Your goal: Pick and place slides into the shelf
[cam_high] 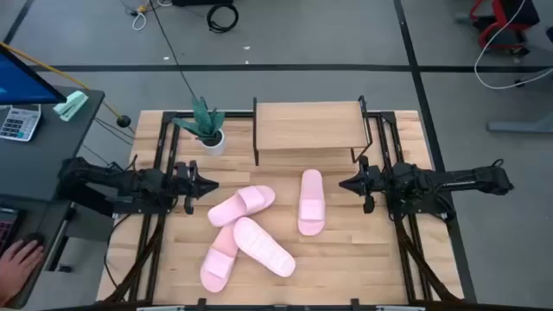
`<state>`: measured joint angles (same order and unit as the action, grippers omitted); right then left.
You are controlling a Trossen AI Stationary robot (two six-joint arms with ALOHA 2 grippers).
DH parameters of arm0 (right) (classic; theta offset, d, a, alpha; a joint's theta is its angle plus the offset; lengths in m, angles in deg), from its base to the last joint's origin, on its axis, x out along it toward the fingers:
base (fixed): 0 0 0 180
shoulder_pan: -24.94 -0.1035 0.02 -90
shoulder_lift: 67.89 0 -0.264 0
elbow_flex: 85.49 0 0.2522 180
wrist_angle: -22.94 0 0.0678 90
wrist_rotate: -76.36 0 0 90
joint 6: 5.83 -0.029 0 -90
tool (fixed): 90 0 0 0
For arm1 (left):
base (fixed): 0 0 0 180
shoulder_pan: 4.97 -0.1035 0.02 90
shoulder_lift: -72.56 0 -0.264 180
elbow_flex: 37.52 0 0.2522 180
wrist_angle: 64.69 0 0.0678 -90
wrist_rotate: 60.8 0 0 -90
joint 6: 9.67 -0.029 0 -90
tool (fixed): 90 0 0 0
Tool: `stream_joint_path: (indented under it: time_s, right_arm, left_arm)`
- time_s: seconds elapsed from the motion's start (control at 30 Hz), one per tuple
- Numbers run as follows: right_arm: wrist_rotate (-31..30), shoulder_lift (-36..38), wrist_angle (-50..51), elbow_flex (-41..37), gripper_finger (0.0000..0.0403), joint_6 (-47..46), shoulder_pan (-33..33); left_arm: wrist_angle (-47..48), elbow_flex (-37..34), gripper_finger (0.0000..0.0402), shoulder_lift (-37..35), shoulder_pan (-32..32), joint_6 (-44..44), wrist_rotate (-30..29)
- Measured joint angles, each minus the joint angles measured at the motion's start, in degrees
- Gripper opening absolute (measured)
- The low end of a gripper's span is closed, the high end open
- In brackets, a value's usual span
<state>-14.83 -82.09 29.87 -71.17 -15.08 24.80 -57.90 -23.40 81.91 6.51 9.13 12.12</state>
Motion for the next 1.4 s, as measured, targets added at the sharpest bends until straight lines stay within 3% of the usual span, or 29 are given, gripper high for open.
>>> stream_joint_path:
  time_s: [1.07, 1.4]
  right_arm:
    - [0.0, -0.02, -0.01, -0.02, 0.0018, -0.01, -0.02]
    - [-0.02, -0.02, 0.0, -0.02, 0.0018, -0.02, -0.01]
  left_arm:
    - [-0.02, 0.02, 0.0025, 0.0, 0.0, 0.0, 0.0]
    - [-0.02, 0.0, 0.0038, 0.0, -0.01, -0.03, 0.0]
